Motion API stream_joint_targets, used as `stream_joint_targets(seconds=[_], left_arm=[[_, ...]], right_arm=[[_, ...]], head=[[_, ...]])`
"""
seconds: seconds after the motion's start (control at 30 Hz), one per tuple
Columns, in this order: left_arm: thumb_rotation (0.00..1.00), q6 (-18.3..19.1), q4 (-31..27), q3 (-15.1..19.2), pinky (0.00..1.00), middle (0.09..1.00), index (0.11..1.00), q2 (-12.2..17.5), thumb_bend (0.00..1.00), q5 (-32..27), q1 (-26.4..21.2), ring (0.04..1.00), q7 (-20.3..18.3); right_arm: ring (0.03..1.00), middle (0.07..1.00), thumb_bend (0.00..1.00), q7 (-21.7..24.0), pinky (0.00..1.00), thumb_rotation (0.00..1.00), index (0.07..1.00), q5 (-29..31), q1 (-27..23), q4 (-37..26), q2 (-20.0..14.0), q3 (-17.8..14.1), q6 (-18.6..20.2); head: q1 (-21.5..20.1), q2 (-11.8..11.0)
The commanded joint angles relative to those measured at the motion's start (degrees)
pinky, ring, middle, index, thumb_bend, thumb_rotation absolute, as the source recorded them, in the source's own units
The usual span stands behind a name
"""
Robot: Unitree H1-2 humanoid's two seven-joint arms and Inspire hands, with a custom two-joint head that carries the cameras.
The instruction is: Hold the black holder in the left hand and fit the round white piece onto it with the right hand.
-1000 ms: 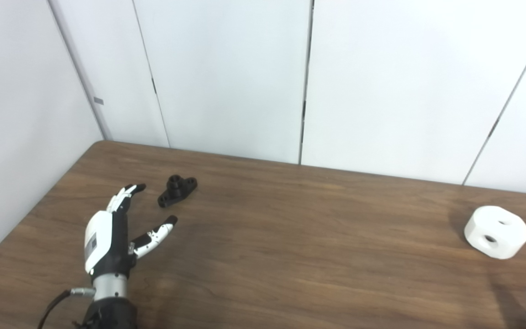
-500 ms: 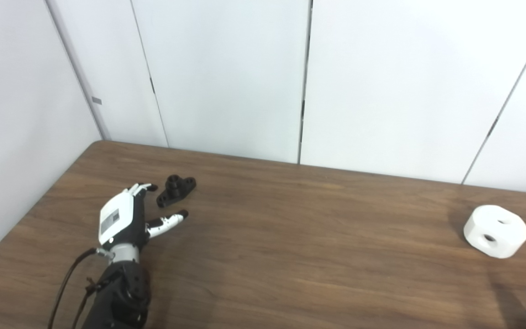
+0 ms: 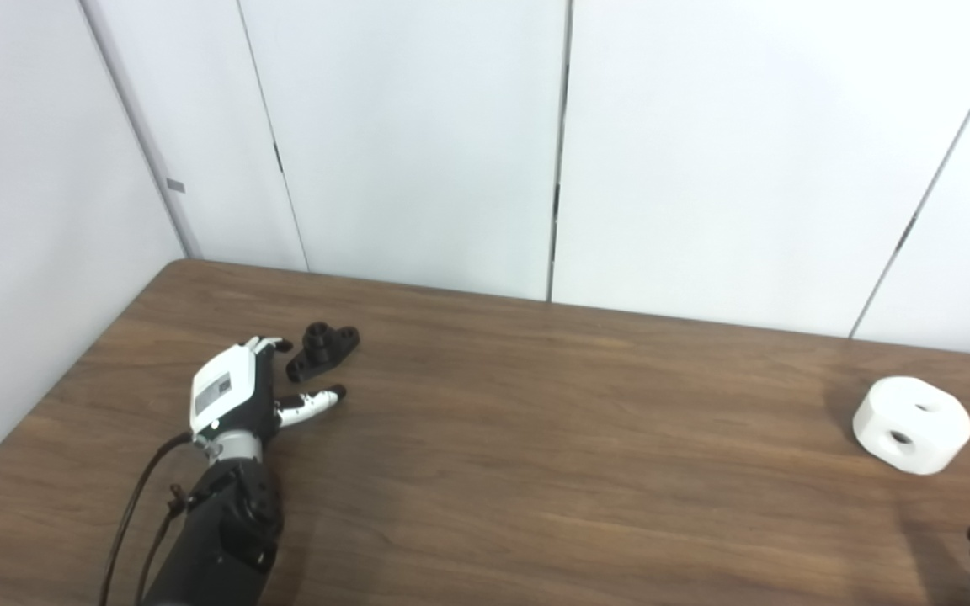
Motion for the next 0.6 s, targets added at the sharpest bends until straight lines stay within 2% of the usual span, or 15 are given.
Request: stream_joint_targets(seconds=[0.0, 0.2, 0.27, 0.57], left_arm=[[0.41, 0.2, -0.4, 0.1, 1.0, 0.92, 0.8, 1.7, 0.87, 0.6, -2.7, 0.961, 1.6], [0.39, 1.4, 0.3, -0.2, 1.0, 0.924, 0.799, 2.0, 0.86, 0.5, -3.6, 0.964, 0.6], [0.39, 1.6, 0.5, -0.3, 1.0, 0.921, 0.791, 2.1, 0.85, 0.4, -3.8, 0.965, 0.7], [0.35, 1.7, 0.4, -0.3, 1.0, 0.905, 0.684, 2.2, 0.83, -0.1, -3.8, 0.963, 0.8]], right_arm=[[0.994, 0.975, 0.57, -0.2, 1.0, 1.0, 0.98, 0.3, 3.1, 2.3, 1.8, 1.1, 1.1], [0.993, 0.971, 0.59, -0.4, 1.0, 1.0, 0.971, 0.0, 3.1, 1.9, 1.9, 1.1, 1.4], [0.984, 0.968, 0.57, -0.5, 1.0, 1.0, 0.971, -0.2, 3.1, 1.9, 1.9, 1.1, 1.2], [0.991, 0.967, 0.59, -0.5, 1.0, 1.0, 0.97, -0.1, 3.2, 1.5, 1.9, 1.0, 2.0]], head=[[0.1, 0.1], [-0.1, 0.2], [-0.2, 0.6], [-0.2, 0.6]])
